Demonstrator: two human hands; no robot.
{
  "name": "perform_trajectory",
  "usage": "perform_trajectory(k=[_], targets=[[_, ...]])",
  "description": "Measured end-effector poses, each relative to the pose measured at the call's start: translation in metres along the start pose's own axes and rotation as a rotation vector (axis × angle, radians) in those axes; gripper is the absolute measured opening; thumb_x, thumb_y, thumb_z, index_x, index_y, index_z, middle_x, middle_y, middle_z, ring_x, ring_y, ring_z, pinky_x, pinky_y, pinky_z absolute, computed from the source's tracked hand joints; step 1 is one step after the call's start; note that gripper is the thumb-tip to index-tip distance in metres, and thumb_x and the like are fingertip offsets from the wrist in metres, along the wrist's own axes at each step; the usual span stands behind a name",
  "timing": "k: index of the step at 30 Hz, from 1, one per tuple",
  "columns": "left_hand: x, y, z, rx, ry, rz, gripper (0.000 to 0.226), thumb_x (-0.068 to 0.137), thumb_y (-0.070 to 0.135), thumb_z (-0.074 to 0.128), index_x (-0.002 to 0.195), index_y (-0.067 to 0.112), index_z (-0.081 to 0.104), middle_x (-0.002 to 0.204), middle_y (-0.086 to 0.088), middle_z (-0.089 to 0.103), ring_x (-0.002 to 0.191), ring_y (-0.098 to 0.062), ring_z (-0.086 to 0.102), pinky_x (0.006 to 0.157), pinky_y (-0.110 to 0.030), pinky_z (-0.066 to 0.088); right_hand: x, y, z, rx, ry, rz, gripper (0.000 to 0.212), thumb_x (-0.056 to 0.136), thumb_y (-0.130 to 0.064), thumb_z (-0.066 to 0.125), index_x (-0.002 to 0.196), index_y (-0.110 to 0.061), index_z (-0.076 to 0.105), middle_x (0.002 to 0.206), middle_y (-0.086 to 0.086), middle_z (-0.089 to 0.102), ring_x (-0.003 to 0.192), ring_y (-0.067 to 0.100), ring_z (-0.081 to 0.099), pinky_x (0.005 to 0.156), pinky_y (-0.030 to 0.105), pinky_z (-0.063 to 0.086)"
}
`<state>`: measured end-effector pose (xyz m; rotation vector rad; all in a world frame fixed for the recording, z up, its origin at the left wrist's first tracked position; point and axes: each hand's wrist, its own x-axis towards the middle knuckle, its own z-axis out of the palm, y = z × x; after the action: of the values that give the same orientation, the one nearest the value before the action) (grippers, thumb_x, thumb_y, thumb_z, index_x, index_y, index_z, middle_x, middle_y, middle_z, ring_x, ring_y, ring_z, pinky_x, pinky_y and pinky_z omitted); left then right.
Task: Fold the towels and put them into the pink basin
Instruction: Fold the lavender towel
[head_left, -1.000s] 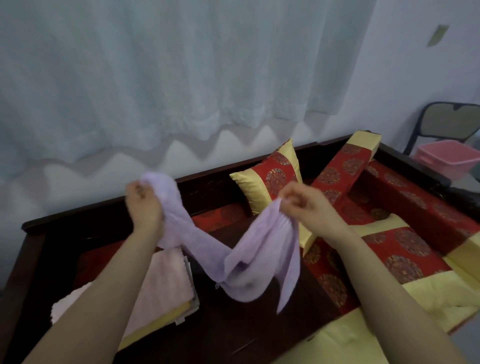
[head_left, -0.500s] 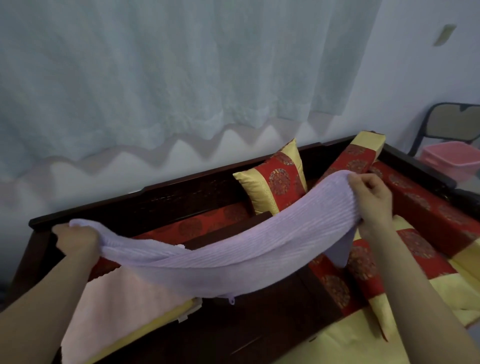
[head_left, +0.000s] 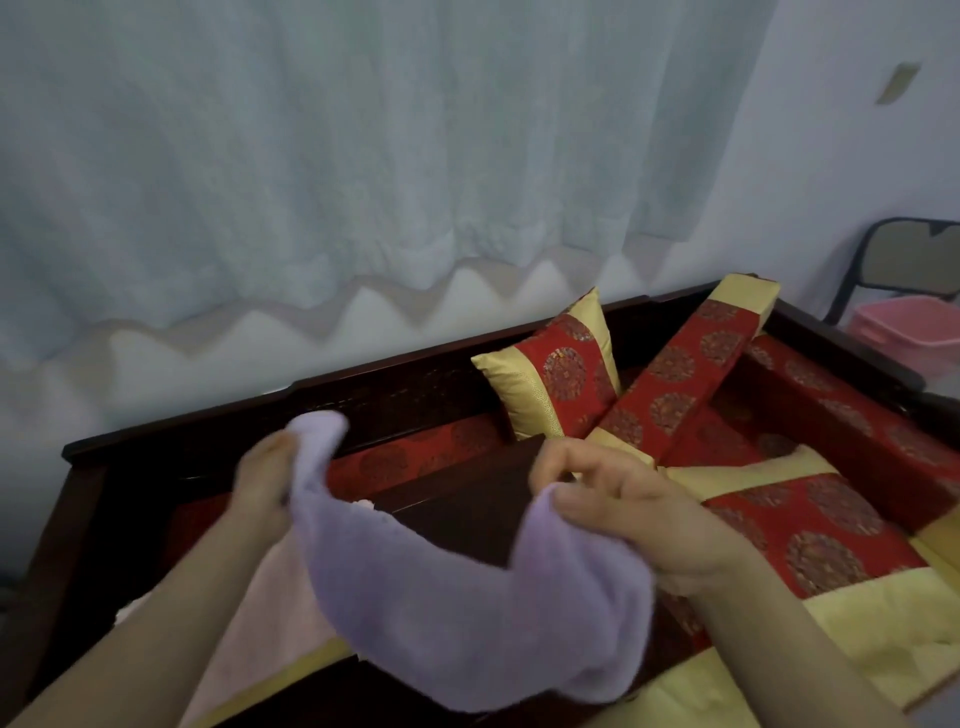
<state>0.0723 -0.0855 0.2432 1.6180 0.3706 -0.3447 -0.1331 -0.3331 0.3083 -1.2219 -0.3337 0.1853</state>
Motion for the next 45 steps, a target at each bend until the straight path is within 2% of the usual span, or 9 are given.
perform_trajectory(k=[4,11,13,16,24,29,34,40,45], targets=[[-0.046,-0.008,0.045,-0.146,-0.314,0.304,0.019,0.095,0.014,0.049,0.095,0.011,0.067,0.08,0.003,0.076,0.076,-0.01,0.069,0.074,-0.025,0.056,0.037,0.012,0.01,-0.626,0.274,-0.189,0.01,0.086,-0.018,0.066,0.089,-0.009,0.067,0.082,-0.006,0.065,0.075,0.007,0.06,0.07,0.017,0.048],[-0.1,-0.016,0.055,-0.095,-0.558,0.477,0.027,0.08,0.03,0.053,0.089,0.038,0.076,0.1,0.006,0.075,0.094,-0.011,0.068,0.078,-0.028,0.055,0.062,0.033,0.002,-0.753,0.522,-0.351,0.009,0.082,-0.01,0.071,0.09,-0.01,0.073,0.084,-0.004,0.072,0.081,0.013,0.068,0.074,0.026,0.055],[-0.102,-0.017,0.054,-0.147,-0.585,0.459,0.021,0.077,0.037,0.061,0.09,0.033,0.077,0.097,0.002,0.075,0.089,-0.013,0.069,0.072,-0.026,0.055,0.063,0.036,0.004,-0.764,0.557,-0.344,0.007,0.081,-0.01,0.072,0.088,-0.012,0.073,0.08,-0.005,0.071,0.077,0.012,0.067,0.071,0.026,0.055],[-0.096,-0.022,0.05,-0.242,-0.592,0.327,0.063,0.056,0.057,0.078,0.101,0.013,0.073,0.092,-0.008,0.074,0.084,-0.019,0.07,0.066,-0.024,0.057,0.064,0.043,0.005,-0.772,0.592,-0.333,0.006,0.08,-0.01,0.074,0.086,-0.011,0.071,0.077,-0.004,0.069,0.071,0.012,0.065,0.065,0.024,0.054],[-0.089,0.0,0.044,-0.085,-0.49,0.465,0.01,0.073,0.02,0.065,0.082,0.02,0.069,0.076,0.0,0.072,0.067,-0.01,0.065,0.057,-0.021,0.053,0.041,0.072,-0.001,-0.755,0.594,-0.138,0.021,0.074,-0.018,0.079,0.087,-0.018,0.063,0.076,0.0,0.065,0.066,0.014,0.061,0.058,0.025,0.05],[-0.074,0.033,0.039,-0.072,-0.473,0.577,0.015,0.071,0.011,0.075,0.074,0.025,0.07,0.073,0.006,0.073,0.067,-0.003,0.062,0.06,-0.017,0.048,0.003,0.12,0.004,-0.763,0.647,-0.104,0.026,0.088,-0.022,0.065,0.073,-0.043,0.061,0.06,-0.018,0.055,0.051,-0.002,0.047,0.051,0.01,0.033],[-0.064,0.062,0.029,0.014,-0.544,0.663,0.015,0.07,0.012,0.076,0.073,0.025,0.071,0.074,0.006,0.074,0.07,-0.001,0.065,0.065,-0.012,0.05,-0.02,0.154,0.01,-0.665,0.561,0.057,0.018,0.094,-0.021,0.056,0.105,-0.025,0.07,0.09,-0.015,0.072,0.083,0.002,0.068,0.069,0.014,0.048],[-0.06,0.082,0.018,0.037,-0.613,0.728,0.032,0.054,0.045,0.081,0.076,0.024,0.072,0.075,0.007,0.074,0.07,-0.001,0.065,0.068,-0.011,0.05,-0.005,0.18,-0.015,-0.904,0.608,0.049,0.027,0.087,-0.06,0.048,0.071,-0.039,0.056,0.075,-0.021,0.051,0.074,0.0,0.046,0.063,0.014,0.033],[-0.057,0.099,0.0,0.136,-0.662,0.811,0.039,0.052,0.056,0.081,0.075,0.027,0.072,0.073,0.011,0.074,0.068,0.003,0.064,0.066,-0.008,0.048,0.026,0.169,-0.054,-1.12,0.603,0.087,0.055,0.076,-0.076,0.039,0.083,-0.033,0.072,0.136,-0.014,0.048,0.126,0.005,0.034,0.099,0.029,0.031]])
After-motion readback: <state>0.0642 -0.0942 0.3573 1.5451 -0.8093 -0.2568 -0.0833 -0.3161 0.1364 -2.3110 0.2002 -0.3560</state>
